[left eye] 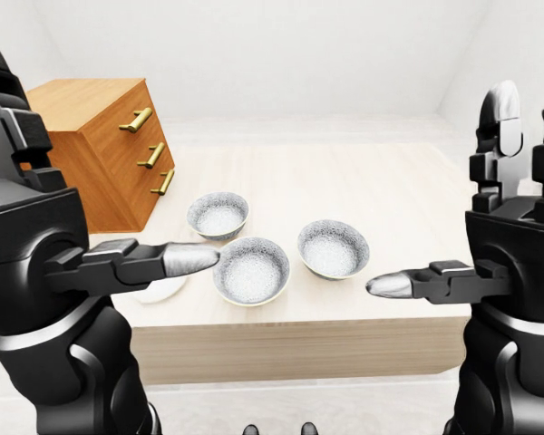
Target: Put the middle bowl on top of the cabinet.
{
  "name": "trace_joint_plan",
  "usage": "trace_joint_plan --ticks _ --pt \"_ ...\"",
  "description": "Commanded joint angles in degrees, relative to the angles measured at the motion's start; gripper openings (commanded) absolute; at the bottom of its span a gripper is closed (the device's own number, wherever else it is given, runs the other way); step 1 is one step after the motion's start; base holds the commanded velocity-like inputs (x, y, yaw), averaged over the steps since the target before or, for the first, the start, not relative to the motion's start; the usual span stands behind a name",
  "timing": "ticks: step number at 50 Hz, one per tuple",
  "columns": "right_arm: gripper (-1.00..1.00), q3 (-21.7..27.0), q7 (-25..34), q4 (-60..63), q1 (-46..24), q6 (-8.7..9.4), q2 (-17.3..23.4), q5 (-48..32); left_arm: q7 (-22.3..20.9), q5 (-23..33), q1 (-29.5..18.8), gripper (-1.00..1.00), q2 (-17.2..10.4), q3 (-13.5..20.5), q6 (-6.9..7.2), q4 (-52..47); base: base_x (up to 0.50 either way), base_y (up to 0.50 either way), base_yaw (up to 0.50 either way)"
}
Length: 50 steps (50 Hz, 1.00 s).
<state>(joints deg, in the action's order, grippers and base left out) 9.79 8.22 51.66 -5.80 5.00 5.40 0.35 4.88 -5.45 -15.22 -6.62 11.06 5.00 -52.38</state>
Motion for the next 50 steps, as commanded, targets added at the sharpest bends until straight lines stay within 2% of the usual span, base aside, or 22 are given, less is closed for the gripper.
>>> trace_joint_plan --ticks 1,3,6,14,19,22,32,35,48,50 --pt "1.00 3.9 0.4 7.4 -4.5 0.00 0.9 2.2 1.1 -0.4 -1.6 1.00 -0.7 0.2 0.00 -3.8 0.00 0.00 0.00" --pt "1.00 5.3 0.4 8.1 -6.9 0.00 2.1 3.0 0.8 -0.4 -1.1 1.00 -0.8 -0.5 0.00 -3.6 0.00 0.00 0.00" --pt "1.00 6.4 -0.3 8.3 -8.6 0.00 3.3 4.4 0.8 -0.7 -2.1 1.00 -0.7 0.6 0.00 -3.9 0.00 0.00 0.00" --pt "1.00 8.5 -2.6 8.3 -9.9 0.00 5.2 8.1 0.6 -0.5 -0.2 1.00 -0.3 -0.1 0.00 -2.4 0.00 0.00 0.00" --pt "1.00 8.0 -4.0 8.3 -9.3 0.00 6.0 9.4 0.6 -0.2 0.6 1.00 0.1 -0.6 0.00 -2.1 0.00 0.00 0.00" --pt "1.00 7.8 -4.1 8.3 -8.1 0.00 5.7 9.3 0.3 -0.8 2.0 1.00 1.2 -0.8 0.00 -2.0 0.00 0.00 0.00" --pt "1.00 7.2 -4.4 8.2 -7.9 0.00 5.4 9.2 0.1 -1.0 2.4 1.00 0.7 -0.6 0.00 -2.2 0.00 0.00 0.00" --pt "1.00 7.3 -4.3 8.1 -8.0 0.00 5.3 9.4 -0.2 -2.5 2.7 1.00 2.3 0.7 0.00 -1.2 0.00 0.00 0.00" --pt "1.00 6.9 -4.1 8.3 -7.4 0.00 5.7 10.1 1.1 -3.4 2.6 1.00 1.3 0.2 0.00 -1.8 0.01 0.07 0.00" --pt "1.00 7.7 -3.9 8.3 -7.5 0.00 4.4 11.8 1.5 -3.1 2.5 1.00 1.2 -0.4 0.00 -2.1 0.11 0.50 0.00"
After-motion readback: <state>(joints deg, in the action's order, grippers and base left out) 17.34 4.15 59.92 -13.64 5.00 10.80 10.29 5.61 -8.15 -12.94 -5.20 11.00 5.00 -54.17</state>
